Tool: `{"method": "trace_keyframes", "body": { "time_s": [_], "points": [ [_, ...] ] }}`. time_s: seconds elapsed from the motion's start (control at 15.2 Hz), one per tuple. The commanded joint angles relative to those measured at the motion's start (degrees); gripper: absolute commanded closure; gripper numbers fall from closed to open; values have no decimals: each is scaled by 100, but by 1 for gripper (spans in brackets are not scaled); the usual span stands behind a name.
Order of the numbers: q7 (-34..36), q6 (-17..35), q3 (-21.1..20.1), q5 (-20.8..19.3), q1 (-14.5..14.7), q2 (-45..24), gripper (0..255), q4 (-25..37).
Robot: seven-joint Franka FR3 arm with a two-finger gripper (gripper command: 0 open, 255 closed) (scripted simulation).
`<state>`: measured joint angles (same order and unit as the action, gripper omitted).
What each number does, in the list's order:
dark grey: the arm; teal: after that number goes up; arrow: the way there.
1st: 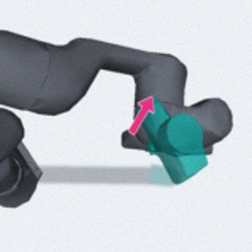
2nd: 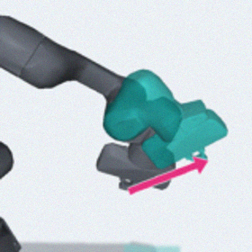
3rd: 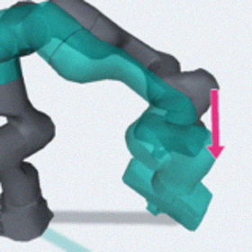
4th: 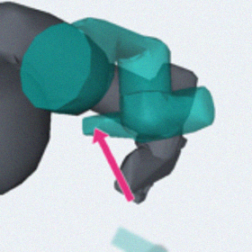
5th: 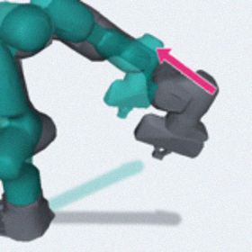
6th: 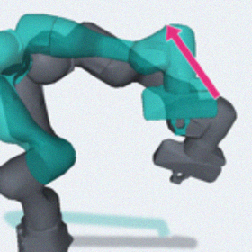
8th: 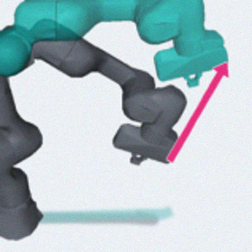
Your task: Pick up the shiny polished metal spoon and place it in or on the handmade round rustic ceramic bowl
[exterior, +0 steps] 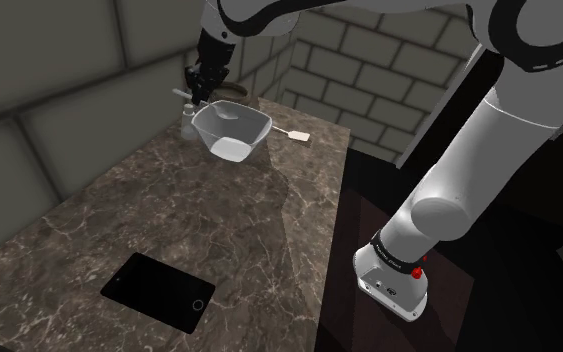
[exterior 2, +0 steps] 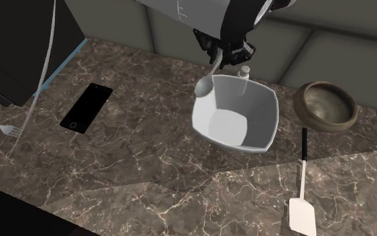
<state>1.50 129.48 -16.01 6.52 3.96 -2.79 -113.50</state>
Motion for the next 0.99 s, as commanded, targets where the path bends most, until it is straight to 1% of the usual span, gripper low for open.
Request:
{"method": "trace_keyframes", "body": {
  "time_s": [0.0, 0.46, 0.73, 0.92],
  "points": [
    [-218, -112, 103, -5, -112, -205, 255, 287],
    [-928, -525, 415, -1, -507, -991, 255, 1384],
    [-1273, -846, 552, -11, -720, -1549, 255, 2207],
    [-1503, -1144, 640, -25, -868, -2035, 255, 2950]
  ]
}}
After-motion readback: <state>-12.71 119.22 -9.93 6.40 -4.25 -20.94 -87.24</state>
